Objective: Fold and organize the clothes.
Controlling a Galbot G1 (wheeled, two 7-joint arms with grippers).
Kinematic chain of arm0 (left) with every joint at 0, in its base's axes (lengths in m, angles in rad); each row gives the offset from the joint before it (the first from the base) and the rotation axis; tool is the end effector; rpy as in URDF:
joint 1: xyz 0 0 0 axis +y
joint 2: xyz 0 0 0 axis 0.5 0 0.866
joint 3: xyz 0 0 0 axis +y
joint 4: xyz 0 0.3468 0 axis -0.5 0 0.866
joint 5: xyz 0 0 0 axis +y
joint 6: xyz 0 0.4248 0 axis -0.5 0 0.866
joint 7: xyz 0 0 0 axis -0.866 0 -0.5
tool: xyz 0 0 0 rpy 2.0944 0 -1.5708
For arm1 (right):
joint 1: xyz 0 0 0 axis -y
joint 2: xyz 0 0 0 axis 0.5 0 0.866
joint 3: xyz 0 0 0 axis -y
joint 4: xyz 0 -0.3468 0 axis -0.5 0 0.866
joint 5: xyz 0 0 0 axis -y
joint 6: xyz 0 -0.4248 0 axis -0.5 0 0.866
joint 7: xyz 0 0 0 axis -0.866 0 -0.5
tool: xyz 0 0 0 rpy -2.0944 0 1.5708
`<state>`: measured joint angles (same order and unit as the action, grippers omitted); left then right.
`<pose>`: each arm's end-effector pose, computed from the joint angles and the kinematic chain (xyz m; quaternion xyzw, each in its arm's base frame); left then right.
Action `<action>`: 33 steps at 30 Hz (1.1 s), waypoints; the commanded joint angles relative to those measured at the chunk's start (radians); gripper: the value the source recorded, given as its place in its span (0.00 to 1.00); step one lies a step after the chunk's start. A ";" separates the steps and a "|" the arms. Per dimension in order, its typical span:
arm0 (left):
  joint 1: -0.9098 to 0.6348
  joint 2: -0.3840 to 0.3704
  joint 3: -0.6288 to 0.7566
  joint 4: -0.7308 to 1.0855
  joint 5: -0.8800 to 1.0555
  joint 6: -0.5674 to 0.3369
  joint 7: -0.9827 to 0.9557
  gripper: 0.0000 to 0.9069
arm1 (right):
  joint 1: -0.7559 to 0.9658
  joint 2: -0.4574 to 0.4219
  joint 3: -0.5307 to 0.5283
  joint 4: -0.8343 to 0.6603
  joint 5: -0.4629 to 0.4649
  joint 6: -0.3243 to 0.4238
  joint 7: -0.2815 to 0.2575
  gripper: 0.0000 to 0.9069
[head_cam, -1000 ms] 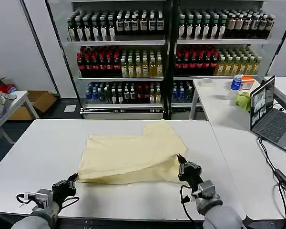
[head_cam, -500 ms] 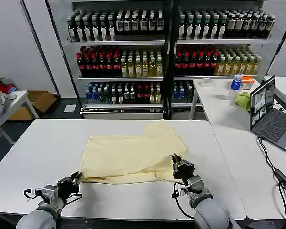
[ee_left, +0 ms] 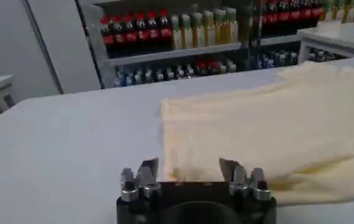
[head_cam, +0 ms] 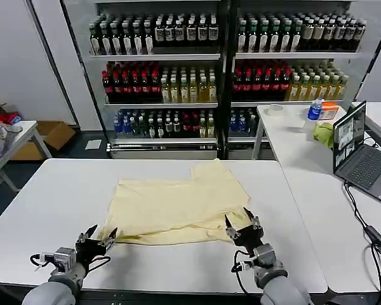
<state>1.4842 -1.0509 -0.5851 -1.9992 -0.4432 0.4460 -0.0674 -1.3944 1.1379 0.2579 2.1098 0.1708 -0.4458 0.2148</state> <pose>0.2919 0.1052 -0.2865 -0.0389 -0.9704 -0.0522 0.2325 0.2774 0.0329 -0.2674 0.0916 -0.9761 0.1173 0.1585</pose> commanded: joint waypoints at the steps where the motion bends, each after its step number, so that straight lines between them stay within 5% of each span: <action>1: 0.032 -0.005 -0.005 -0.011 -0.004 -0.010 0.000 1.00 | -0.134 0.031 0.105 0.031 0.079 -0.035 0.038 1.00; 20: -0.086 0.023 0.049 0.108 -0.041 0.007 -0.008 1.00 | -0.002 0.082 0.036 -0.089 0.141 -0.102 0.069 1.00; 22: -0.095 0.023 0.053 0.117 -0.046 0.010 -0.011 0.88 | 0.010 0.085 0.029 -0.100 0.144 -0.102 0.066 1.00; 24: -0.100 0.023 0.055 0.124 -0.049 0.010 -0.012 0.21 | 0.020 0.087 0.023 -0.109 0.147 -0.098 0.062 0.57; 25: -0.104 0.024 0.058 0.127 -0.051 0.009 -0.013 0.21 | 0.025 0.088 0.021 -0.110 0.150 -0.098 0.062 0.41; 27: -0.107 0.024 0.061 0.130 -0.051 0.006 -0.012 0.01 | 0.030 0.087 0.017 -0.119 0.153 -0.088 0.056 0.03; 33: -0.119 0.023 0.073 0.141 -0.048 -0.011 -0.007 0.01 | 0.015 0.084 0.013 -0.113 0.152 -0.073 0.043 0.00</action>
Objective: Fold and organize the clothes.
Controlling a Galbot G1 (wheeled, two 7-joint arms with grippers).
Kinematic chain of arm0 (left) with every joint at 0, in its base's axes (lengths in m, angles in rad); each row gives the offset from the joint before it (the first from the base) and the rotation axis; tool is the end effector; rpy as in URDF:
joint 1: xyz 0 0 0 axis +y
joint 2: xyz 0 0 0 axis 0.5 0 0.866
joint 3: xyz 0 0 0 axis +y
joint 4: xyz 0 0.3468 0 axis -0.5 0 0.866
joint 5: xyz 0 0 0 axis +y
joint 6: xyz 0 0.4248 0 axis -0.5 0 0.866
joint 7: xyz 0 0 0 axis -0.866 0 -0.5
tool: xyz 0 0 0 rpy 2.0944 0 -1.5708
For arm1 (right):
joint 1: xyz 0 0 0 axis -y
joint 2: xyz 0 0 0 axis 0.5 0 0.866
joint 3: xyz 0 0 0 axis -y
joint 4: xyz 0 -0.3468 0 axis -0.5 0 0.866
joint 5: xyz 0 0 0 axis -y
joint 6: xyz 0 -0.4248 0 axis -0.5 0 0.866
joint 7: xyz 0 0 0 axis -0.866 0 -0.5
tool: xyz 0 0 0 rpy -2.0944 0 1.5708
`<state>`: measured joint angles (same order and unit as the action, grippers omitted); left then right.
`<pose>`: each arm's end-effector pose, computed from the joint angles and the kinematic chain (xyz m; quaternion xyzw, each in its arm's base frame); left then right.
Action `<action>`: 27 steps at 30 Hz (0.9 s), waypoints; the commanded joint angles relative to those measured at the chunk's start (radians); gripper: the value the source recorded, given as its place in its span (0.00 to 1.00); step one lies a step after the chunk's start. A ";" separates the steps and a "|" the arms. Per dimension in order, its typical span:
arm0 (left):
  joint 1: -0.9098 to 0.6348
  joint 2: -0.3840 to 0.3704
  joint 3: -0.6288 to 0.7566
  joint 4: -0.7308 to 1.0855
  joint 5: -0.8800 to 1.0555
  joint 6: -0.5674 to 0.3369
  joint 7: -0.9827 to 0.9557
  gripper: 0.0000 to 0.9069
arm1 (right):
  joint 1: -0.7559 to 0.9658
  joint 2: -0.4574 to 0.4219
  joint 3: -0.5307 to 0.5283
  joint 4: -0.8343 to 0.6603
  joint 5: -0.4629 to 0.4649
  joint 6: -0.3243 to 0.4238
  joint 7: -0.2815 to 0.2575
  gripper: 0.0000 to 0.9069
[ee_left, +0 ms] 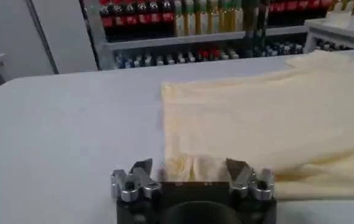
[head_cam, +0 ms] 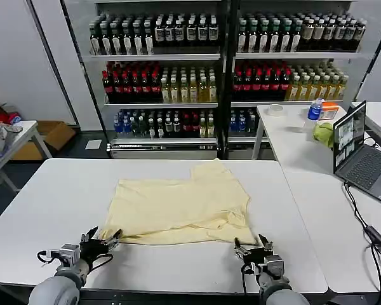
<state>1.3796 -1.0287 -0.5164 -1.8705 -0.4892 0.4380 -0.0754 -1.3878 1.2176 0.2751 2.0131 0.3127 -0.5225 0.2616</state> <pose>0.3213 0.1117 -0.3131 -0.0388 -0.9663 -0.0391 0.2514 0.2881 0.0315 -0.3010 0.0599 -0.9653 0.0424 0.2508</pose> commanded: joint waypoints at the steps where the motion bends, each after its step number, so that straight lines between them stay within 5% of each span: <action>1: -0.015 0.001 0.005 0.018 -0.002 -0.004 0.001 0.01 | 0.006 0.004 -0.004 -0.015 0.010 0.004 -0.004 0.00; 27: 0.134 -0.019 -0.054 -0.122 -0.025 0.006 0.026 0.01 | -0.246 -0.042 0.062 0.201 -0.034 0.019 -0.028 0.00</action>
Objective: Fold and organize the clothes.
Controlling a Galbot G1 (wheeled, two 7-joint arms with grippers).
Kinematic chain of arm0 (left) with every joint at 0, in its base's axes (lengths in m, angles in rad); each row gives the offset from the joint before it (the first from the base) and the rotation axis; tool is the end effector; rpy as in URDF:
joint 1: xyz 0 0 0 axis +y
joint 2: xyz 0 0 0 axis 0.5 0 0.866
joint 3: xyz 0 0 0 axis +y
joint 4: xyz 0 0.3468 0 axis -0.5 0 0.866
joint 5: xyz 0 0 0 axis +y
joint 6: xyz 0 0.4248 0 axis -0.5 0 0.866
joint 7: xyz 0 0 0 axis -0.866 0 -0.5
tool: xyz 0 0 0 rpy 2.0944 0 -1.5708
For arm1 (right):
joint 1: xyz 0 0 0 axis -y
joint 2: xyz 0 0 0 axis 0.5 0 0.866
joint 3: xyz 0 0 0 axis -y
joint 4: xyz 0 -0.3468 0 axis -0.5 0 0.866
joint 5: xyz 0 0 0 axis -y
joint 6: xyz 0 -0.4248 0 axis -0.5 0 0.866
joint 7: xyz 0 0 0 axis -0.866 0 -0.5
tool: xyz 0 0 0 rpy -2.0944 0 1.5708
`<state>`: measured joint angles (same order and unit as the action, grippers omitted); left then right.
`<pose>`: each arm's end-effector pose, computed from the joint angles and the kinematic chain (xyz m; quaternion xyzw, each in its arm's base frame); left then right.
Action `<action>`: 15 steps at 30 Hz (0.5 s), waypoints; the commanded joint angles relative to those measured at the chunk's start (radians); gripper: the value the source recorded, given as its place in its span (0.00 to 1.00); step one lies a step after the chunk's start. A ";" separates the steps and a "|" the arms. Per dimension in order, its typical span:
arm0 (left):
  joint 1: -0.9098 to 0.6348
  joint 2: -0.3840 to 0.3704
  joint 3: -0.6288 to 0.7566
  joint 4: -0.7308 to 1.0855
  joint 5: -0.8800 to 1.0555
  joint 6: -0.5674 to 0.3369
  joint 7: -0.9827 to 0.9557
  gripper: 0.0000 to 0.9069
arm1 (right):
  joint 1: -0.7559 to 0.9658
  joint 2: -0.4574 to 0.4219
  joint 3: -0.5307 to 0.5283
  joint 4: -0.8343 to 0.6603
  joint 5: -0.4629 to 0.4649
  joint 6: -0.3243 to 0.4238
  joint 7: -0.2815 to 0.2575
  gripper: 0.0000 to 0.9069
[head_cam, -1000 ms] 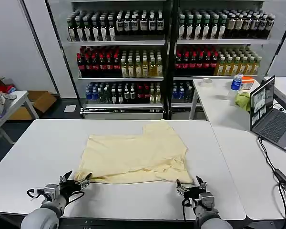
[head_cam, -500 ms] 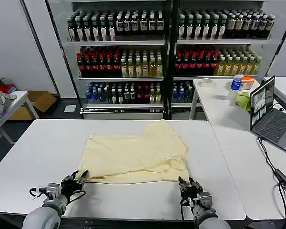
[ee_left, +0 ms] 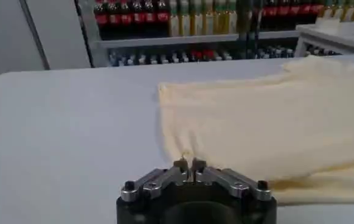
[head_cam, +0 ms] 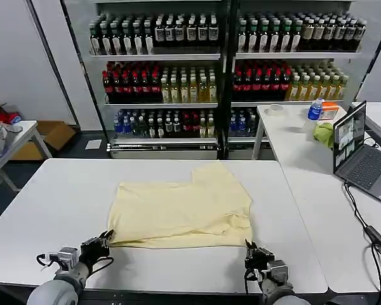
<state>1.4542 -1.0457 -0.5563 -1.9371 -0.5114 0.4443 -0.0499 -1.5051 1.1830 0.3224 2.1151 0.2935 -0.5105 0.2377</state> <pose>0.2999 0.1088 -0.3056 -0.0520 -0.9656 -0.0175 0.2542 0.2554 0.0193 -0.2874 0.0660 -0.9653 0.0526 0.2472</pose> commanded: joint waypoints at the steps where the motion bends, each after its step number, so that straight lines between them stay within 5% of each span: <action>1: 0.074 -0.006 -0.019 -0.072 -0.002 0.000 0.000 0.02 | -0.152 -0.010 0.016 0.114 -0.023 0.010 -0.005 0.00; 15: 0.317 -0.049 -0.101 -0.249 0.047 0.000 0.000 0.01 | -0.383 -0.058 0.076 0.240 -0.081 0.029 -0.014 0.00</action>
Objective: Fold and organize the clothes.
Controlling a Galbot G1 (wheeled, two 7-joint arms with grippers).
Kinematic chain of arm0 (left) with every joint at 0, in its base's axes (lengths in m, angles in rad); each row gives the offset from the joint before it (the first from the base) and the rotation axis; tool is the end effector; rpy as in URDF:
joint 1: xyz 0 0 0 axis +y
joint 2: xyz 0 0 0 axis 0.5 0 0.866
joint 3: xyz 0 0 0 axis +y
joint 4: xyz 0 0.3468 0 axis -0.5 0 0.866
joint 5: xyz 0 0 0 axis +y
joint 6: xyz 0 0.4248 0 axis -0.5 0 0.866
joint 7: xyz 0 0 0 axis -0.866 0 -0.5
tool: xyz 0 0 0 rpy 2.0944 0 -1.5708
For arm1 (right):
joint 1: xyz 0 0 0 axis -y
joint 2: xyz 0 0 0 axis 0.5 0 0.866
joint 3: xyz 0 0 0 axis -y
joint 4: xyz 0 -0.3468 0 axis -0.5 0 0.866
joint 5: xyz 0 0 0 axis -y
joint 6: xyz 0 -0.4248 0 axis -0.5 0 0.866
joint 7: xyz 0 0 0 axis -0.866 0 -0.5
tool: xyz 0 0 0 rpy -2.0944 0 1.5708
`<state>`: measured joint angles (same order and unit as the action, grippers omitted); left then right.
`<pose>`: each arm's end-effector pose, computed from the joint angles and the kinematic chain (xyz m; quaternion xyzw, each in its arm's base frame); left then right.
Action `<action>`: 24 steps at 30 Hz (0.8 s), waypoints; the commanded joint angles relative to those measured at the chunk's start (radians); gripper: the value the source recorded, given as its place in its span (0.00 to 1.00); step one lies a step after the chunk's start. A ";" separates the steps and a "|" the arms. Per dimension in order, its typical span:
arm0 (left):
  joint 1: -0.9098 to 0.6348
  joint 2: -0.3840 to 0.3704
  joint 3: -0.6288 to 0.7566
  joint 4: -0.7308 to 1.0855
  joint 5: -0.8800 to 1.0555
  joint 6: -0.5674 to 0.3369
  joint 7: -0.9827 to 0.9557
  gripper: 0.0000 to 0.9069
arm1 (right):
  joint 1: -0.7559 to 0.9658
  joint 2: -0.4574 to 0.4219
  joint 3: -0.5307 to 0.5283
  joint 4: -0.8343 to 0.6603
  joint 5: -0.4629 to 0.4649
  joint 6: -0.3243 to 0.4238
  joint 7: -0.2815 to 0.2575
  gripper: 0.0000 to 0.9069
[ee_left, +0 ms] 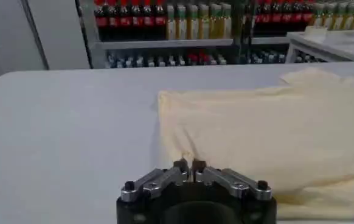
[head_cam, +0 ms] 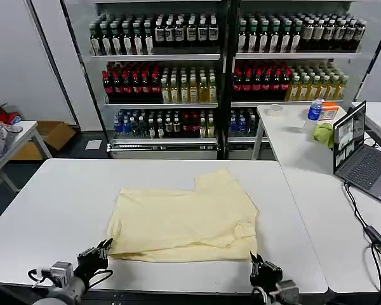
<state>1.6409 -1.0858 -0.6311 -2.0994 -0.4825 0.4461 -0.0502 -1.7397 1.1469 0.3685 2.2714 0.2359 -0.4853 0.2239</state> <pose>0.2469 0.0966 -0.2860 -0.0521 -0.9648 -0.0161 0.2572 0.1913 0.0157 -0.2719 0.0784 -0.9588 0.0724 0.2632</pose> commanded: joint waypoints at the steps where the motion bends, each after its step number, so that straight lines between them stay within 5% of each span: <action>1: 0.145 -0.012 -0.029 -0.092 0.022 0.000 0.000 0.02 | -0.149 -0.025 0.032 0.083 -0.023 0.002 0.000 0.00; 4: 0.163 -0.013 -0.037 -0.097 0.028 0.007 -0.003 0.02 | -0.149 -0.025 0.034 0.082 -0.025 -0.011 0.012 0.00; 5: 0.170 -0.012 -0.041 -0.098 0.028 0.008 -0.004 0.01 | -0.150 -0.027 0.032 0.082 -0.029 -0.012 0.007 0.44; 6: 0.174 -0.012 -0.042 -0.098 0.029 0.008 -0.004 0.02 | -0.150 -0.028 0.031 0.082 -0.034 -0.013 0.000 1.00; 8: 0.185 -0.012 -0.046 -0.099 0.035 0.012 -0.007 0.13 | -0.143 -0.029 0.029 0.090 -0.048 -0.012 -0.006 1.00; 9: 0.187 -0.012 -0.046 -0.099 0.037 0.014 -0.012 0.94 | -0.137 -0.029 0.031 0.096 -0.048 -0.011 -0.006 1.00; 10: 0.185 -0.013 -0.046 -0.098 0.037 0.018 -0.016 1.00 | -0.131 -0.030 0.035 0.103 -0.047 -0.008 -0.005 1.00; 18: 0.161 0.005 -0.067 -0.134 0.039 0.049 -0.036 1.00 | -0.100 -0.047 0.097 0.166 -0.022 0.018 0.008 1.00; 24: 0.095 0.029 -0.067 -0.142 0.022 0.055 -0.047 1.00 | 0.092 -0.068 0.081 0.085 0.056 -0.006 0.031 1.00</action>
<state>1.7579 -1.0651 -0.6927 -2.2220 -0.4591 0.4898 -0.0910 -1.7845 1.0943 0.4403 2.3893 0.2379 -0.4810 0.2431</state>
